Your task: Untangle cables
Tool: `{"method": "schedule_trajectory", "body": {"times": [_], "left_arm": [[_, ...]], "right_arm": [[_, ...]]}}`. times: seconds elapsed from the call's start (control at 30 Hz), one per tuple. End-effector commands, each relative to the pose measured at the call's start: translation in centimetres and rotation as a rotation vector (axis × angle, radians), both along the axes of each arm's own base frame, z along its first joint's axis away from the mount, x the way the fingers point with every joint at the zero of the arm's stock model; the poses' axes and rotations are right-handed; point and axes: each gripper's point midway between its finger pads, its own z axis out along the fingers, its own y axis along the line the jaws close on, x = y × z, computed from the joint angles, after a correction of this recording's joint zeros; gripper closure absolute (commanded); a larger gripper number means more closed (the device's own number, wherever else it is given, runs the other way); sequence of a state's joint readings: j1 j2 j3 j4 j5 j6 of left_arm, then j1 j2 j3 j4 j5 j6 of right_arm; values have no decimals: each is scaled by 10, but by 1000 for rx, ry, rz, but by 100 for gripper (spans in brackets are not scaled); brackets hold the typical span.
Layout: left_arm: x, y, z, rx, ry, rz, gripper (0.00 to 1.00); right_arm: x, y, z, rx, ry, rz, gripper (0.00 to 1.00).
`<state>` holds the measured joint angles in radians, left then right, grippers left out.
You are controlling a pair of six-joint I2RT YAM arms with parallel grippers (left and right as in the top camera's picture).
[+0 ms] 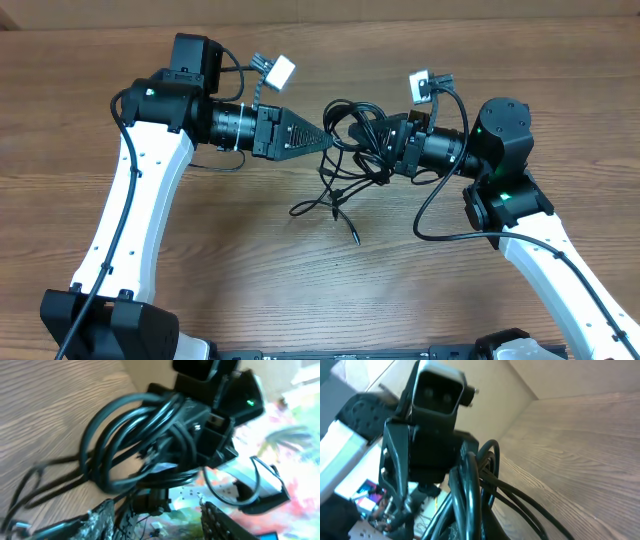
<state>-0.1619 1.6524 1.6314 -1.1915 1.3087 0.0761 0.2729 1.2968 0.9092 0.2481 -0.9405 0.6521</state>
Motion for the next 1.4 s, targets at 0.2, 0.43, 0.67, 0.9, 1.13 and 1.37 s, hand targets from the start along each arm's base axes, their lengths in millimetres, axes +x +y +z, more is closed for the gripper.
{"method": "schedule_trajectory", "body": {"times": [0.2,0.43,0.67,0.9,1.13,1.37], "left_arm": [[36,1,5,85,58,172,23],[52,-20,22,45,107,229,15],[46,-42,31,25,99,202,28],[50,-41,28,40,125,233,39],[59,-38,23,69,132,292,53],[65,-36,19,90,124,327,60]], "right_arm": [[27,-17,31,123,64,-209,96],[31,-20,42,170,58,-240,96],[40,-26,34,159,90,-304,96],[44,-29,35,163,90,-330,96],[41,-27,35,189,142,-311,96],[41,-27,35,241,239,-308,96]]}}
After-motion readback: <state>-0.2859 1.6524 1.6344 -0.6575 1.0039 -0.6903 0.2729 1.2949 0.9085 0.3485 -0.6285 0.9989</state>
